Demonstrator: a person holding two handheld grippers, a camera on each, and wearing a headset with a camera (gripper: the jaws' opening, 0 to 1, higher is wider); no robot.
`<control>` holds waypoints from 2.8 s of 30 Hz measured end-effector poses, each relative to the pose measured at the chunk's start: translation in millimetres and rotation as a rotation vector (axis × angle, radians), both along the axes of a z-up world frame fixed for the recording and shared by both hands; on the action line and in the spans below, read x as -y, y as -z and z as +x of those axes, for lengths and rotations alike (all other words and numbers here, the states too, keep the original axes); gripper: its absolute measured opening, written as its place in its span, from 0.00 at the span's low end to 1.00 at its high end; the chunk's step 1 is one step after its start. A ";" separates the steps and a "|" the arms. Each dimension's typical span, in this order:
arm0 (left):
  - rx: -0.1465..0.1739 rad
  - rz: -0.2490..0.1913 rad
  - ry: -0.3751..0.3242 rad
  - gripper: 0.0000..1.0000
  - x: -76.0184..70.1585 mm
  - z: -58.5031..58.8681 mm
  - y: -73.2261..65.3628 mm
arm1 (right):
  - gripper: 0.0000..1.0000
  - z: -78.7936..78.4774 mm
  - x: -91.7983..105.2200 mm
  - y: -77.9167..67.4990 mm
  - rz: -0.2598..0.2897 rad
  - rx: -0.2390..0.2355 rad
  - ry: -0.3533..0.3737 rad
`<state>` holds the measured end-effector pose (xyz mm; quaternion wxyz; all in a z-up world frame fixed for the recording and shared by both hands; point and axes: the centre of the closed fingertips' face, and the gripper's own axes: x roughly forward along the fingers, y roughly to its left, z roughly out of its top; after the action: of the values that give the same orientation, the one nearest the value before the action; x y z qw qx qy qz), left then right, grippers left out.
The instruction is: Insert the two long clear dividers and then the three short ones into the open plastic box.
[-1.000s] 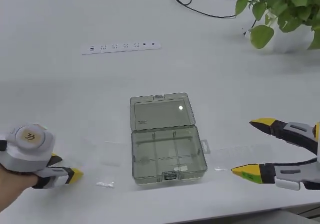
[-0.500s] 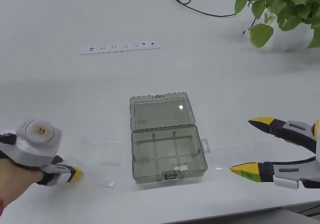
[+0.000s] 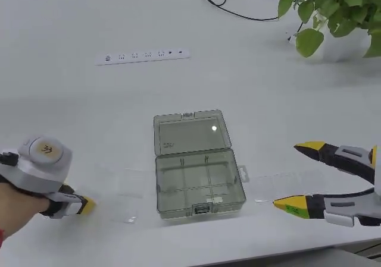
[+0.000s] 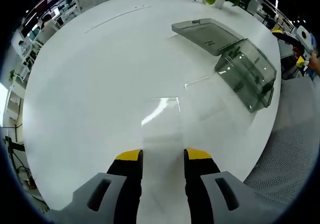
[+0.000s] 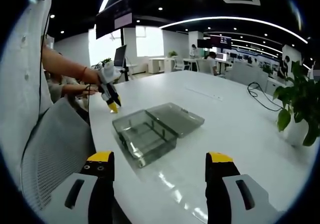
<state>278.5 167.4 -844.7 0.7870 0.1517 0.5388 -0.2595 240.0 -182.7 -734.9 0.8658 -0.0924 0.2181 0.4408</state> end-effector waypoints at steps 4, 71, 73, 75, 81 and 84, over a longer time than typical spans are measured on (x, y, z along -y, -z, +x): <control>-0.004 -0.002 0.009 0.31 0.5 -1.2 0.0 | 0.75 -0.4 0.0 0.7 -0.002 -0.002 0.000; 0.191 -0.683 -0.157 0.30 148.0 -6.6 -123.5 | 0.52 22.6 -72.2 -73.2 0.175 -0.039 0.071; 0.198 -0.692 -0.147 0.30 154.3 -7.3 -126.4 | 0.51 22.8 -74.6 -74.0 0.194 -0.065 0.091; 0.200 -0.700 -0.143 0.30 158.9 -7.6 -128.3 | 0.50 23.2 -77.8 -75.3 0.199 -0.067 0.097; 0.212 -0.739 -0.137 0.30 176.3 -8.3 -136.0 | 0.40 25.0 -88.8 -77.2 0.252 -0.125 0.161; 0.214 -0.751 -0.121 0.30 186.2 -9.5 -138.8 | 0.34 26.8 -92.3 -75.7 0.260 -0.137 0.172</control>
<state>269.0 -18.9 -705.9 0.8532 -0.1528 0.3292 -0.3745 266.8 -90.4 -659.2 0.8881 0.0695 0.2249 0.3947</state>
